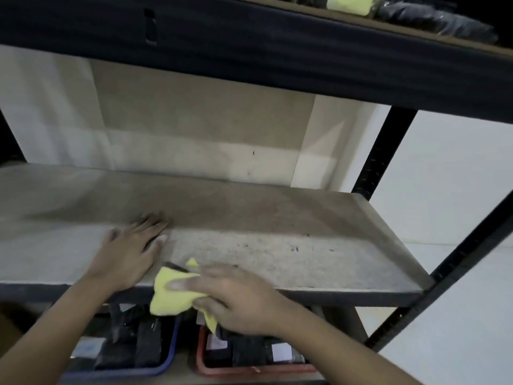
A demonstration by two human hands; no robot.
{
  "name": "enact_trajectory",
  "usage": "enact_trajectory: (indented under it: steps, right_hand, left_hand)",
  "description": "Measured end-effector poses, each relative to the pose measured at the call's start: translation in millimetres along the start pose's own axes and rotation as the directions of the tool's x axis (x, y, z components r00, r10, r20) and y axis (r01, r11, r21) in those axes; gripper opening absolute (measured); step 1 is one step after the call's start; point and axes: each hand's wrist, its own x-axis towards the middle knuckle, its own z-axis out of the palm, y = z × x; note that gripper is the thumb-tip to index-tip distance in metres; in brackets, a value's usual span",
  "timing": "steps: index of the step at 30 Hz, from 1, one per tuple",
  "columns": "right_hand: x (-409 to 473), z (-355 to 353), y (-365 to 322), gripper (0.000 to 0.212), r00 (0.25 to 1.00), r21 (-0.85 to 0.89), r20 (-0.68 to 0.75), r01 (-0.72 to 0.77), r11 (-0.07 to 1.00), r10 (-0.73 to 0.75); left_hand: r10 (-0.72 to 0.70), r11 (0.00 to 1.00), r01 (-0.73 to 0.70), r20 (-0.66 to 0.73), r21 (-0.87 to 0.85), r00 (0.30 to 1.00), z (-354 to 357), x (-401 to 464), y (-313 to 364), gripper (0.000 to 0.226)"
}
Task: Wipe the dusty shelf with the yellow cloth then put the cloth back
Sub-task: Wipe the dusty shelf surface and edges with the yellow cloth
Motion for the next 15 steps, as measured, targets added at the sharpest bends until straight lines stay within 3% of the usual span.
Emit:
enact_trajectory:
  steps: [1, 3, 5, 7, 8, 10, 13, 15]
  right_hand:
    - [-11.4, -3.9, -1.3, 0.04, 0.999, 0.087, -0.044, -0.027, 0.996, 0.031]
    - [-33.6, -23.5, 9.9, 0.037, 0.945, 0.254, -0.233, -0.169, 0.952, 0.23]
    - [-51.8, -56.9, 34.6, 0.031, 0.757, 0.354, -0.463, -0.32, 0.879, 0.461]
    - [-68.5, -92.2, 79.1, 0.026, 0.532, 0.333, -0.626, -0.478, 0.813, 0.57]
    - [-76.6, -106.0, 104.6, 0.028, 0.457, 0.317, -0.668, -0.538, 0.781, 0.587]
    - [-92.1, -120.7, 158.9, 0.036, 0.362, 0.289, -0.667, -0.68, 0.674, 0.651]
    - [-98.2, -116.5, 225.2, 0.046, 0.234, 0.133, -0.589, -0.916, 0.378, 0.774]
    - [-80.0, -114.1, 246.3, 0.046, 0.25, 0.02, -0.598, -0.945, 0.326, 0.762]
  left_hand:
    - [-0.004, 1.0, 0.004, 0.004, -0.004, 1.0, 0.0, 0.5, -0.4, 0.063]
    - [-0.008, 1.0, 0.008, 0.019, -0.01, 1.0, -1.7, 1.0, -0.7, 0.053]
    - [0.007, 1.0, -0.007, 0.03, -0.004, 1.0, -3.0, 1.0, -1.6, 0.05]
    - [0.01, 1.0, -0.01, 0.033, 0.009, 0.999, -6.1, 0.6, -2.1, 0.049]
    - [0.001, 1.0, -0.001, 0.03, 0.017, 1.0, -7.9, 0.5, -4.0, 0.049]
    - [-0.025, 0.999, 0.024, 0.024, 0.036, 0.999, -13.2, -0.2, -9.3, 0.052]
    - [-0.063, 0.996, 0.062, 0.013, 0.071, 0.998, -20.1, -1.1, -25.6, 0.054]
    - [-0.086, 0.992, 0.084, 0.021, 0.097, 0.996, -22.7, -2.2, -38.5, 0.054]
